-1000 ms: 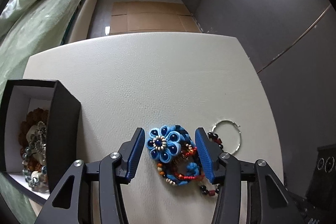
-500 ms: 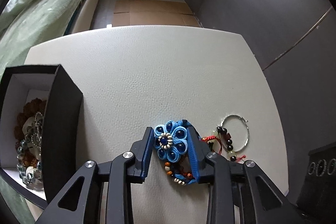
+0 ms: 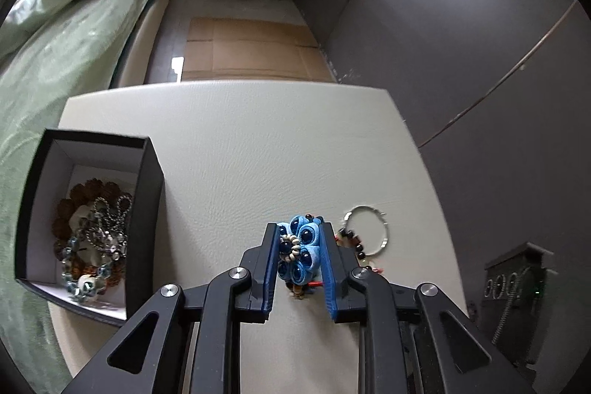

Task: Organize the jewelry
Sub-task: 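Grasp the blue flower piece with left tool while right tool grasps red-string bracelet, then carry blue flower piece toward box with left tool while right tool lifts bracelet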

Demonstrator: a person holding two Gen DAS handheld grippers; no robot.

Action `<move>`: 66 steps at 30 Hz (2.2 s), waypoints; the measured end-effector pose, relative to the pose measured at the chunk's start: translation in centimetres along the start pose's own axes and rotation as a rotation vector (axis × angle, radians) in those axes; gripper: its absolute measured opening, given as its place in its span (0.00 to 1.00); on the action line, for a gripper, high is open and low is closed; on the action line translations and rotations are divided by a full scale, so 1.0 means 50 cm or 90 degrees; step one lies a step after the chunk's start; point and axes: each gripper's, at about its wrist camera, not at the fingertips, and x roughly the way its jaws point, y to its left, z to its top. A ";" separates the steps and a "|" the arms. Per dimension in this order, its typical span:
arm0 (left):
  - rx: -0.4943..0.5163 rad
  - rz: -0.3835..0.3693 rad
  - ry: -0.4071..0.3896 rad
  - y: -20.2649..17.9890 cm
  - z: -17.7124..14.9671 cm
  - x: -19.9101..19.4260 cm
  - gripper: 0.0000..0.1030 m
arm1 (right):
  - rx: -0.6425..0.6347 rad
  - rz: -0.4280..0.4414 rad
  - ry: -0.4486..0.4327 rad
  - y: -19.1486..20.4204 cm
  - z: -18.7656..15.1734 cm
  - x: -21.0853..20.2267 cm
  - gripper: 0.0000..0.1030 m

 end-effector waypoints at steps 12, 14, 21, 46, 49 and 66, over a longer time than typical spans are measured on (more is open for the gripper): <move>0.035 -0.013 -0.073 -0.041 0.005 -0.114 0.21 | -0.034 0.034 -0.054 0.021 0.008 -0.093 0.10; 0.046 -0.011 -0.089 -0.048 0.005 -0.139 0.21 | -0.047 0.041 -0.068 0.034 0.013 -0.110 0.10; 0.071 -0.033 -0.141 -0.064 -0.003 -0.219 0.21 | -0.079 0.061 -0.096 0.067 0.019 -0.153 0.10; 0.011 -0.053 -0.129 0.025 -0.033 -0.233 0.22 | -0.225 0.200 -0.079 0.296 -0.005 -0.180 0.10; -0.011 -0.039 -0.122 0.056 -0.034 -0.220 0.22 | -0.236 0.210 -0.072 0.319 -0.006 -0.172 0.10; -0.057 0.017 -0.171 0.186 0.005 -0.287 0.22 | -0.264 0.205 -0.019 0.369 -0.003 -0.087 0.10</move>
